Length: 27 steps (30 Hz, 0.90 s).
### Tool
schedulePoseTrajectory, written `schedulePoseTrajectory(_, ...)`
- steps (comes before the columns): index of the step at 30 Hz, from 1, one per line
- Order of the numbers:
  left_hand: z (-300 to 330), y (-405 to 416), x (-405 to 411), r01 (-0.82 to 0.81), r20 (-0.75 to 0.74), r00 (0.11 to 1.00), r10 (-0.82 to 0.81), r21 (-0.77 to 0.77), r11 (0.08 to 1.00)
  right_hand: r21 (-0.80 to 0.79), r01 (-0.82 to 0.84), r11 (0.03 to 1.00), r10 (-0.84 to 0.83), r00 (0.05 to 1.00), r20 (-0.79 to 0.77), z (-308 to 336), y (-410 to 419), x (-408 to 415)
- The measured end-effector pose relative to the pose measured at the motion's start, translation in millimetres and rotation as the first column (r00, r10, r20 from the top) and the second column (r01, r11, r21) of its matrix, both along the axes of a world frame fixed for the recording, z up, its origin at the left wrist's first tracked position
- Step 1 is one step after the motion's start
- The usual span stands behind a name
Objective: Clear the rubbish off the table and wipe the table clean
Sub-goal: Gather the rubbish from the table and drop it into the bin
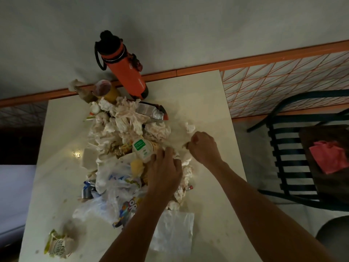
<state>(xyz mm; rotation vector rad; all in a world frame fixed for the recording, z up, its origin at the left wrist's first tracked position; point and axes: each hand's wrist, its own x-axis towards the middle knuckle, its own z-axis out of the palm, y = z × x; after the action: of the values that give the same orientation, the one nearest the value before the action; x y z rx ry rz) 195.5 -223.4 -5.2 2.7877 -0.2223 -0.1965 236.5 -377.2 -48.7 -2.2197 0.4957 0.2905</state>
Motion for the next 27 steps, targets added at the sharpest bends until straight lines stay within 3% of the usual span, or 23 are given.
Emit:
schedulePoseTrajectory(4, 2, -14, 19, 0.044, -0.055, 0.997, -0.049, -0.080, 0.996, 0.294, 0.287, 0.912, -0.267, 0.958, -0.107, 5, -12, 7)
schedulePoseTrajectory(7, 0, -20, 35, 0.119, -0.134, 0.985, -0.111, 0.052, 0.991, 0.241, 0.248, 0.938, -0.251, 0.968, -0.020, 9, -21, 12)
schedulePoseTrajectory(10, -4, -22, 47, 0.224, -0.239, 0.958, -0.155, 0.291, 0.930, 0.184, 0.164, 0.969, -0.175, 0.984, 0.046, 10, -23, 24)
schedulePoseTrajectory(15, -12, -22, 54, 0.366, -0.327, 0.919, -0.221, 0.492, 0.790, -0.045, -0.073, 0.996, 0.072, 0.997, -0.011, 5, -15, 45)
schedulePoseTrajectory(18, -15, -22, 60, 0.410, -0.353, 0.900, -0.256, 0.484, 0.773, -0.151, -0.247, 0.957, 0.238, 0.968, -0.077, -5, -13, 51)
schedulePoseTrajectory(21, -15, -19, 64, 0.401, -0.341, 0.902, -0.264, 0.437, 0.805, -0.217, -0.231, 0.949, 0.236, 0.972, -0.002, -15, -12, 49)
schedulePoseTrajectory(27, 4, -11, 64, 0.242, -0.273, 0.943, -0.188, 0.179, 0.954, 0.010, -0.038, 0.999, 0.038, 0.999, 0.026, -13, -12, 33)
